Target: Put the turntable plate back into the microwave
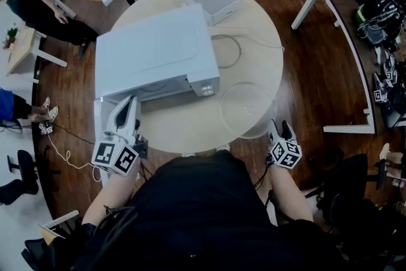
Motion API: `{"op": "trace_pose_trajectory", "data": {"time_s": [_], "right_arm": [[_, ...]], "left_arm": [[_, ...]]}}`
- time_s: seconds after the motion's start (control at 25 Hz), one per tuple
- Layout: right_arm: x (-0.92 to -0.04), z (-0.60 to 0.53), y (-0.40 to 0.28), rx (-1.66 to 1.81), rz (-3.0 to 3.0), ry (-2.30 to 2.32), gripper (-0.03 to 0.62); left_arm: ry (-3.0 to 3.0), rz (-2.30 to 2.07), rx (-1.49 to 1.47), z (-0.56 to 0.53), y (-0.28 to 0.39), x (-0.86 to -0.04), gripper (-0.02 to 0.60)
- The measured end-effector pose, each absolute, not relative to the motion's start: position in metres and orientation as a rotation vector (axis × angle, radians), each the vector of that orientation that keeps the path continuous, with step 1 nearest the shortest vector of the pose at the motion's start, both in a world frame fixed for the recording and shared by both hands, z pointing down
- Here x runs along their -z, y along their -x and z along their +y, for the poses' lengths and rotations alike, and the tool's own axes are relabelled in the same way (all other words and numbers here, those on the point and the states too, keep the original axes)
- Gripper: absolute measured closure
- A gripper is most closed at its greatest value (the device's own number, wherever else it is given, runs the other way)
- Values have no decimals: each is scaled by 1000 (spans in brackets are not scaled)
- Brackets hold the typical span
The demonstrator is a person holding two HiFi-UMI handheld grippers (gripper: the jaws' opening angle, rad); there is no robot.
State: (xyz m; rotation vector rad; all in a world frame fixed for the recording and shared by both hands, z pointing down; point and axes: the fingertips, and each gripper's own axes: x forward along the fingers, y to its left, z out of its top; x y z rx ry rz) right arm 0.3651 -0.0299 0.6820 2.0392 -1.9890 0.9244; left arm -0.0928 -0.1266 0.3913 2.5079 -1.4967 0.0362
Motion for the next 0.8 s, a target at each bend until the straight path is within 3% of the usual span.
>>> {"op": "trace_pose_trajectory", "data": {"time_s": [0.8], "right_arm": [[-748, -27, -370, -1457, -1954, -2097, 297]], "left_arm": [[-2493, -1564, -146, -116, 95, -398, 575]]}}
